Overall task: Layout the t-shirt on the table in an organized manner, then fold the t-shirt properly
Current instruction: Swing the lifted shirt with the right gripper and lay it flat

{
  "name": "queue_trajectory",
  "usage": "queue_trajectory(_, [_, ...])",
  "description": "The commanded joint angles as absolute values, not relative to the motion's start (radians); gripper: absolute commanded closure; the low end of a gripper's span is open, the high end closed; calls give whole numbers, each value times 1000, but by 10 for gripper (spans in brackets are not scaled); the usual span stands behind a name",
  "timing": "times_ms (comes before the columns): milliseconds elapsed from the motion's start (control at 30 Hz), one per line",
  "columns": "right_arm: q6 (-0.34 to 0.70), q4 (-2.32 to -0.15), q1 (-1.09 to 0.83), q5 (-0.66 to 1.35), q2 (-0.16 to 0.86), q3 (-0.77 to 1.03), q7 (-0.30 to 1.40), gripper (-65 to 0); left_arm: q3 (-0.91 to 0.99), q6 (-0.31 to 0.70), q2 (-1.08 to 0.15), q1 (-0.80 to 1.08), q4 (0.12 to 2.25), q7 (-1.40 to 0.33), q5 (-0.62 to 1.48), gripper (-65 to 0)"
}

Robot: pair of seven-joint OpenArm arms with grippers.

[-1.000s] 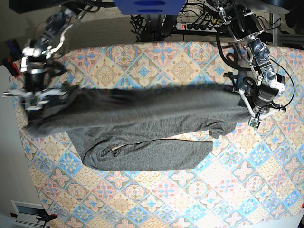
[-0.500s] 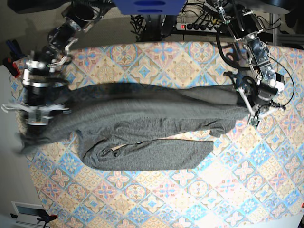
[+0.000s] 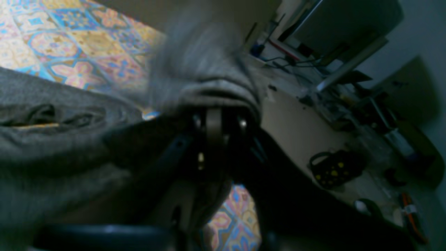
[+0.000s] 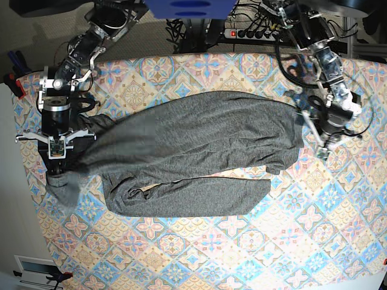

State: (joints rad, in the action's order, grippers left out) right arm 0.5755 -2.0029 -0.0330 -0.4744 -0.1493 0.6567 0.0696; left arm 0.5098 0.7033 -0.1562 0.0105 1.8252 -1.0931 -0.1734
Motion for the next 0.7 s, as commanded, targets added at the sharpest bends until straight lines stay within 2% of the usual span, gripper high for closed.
queue_trajectory(0, [562, -2017, -19, -460, -140, 659, 44, 0, 509, 698, -162, 1, 1842, -1078, -170, -24])
queue_trajectory(200, [561, -2008, -30, -458, -143, 662, 42, 0, 509, 698, -162, 1, 1842, -1078, -170, -24])
queue_trajectory(300, [561, -2003, -94, -449, -151, 656, 38, 0, 509, 698, -162, 1, 1842, -1078, -168, -24])
queue_trajectory(467, [561, -2003, -185, -297, -151, 662, 42, 0, 509, 698, -162, 2, 1842, -1081, -170, -24])
queue_trajectory(667, [559, -1934, -104, -142, -151, 883, 202, -19, 507, 698, -162, 18, 1842, -1081, -166, -24])
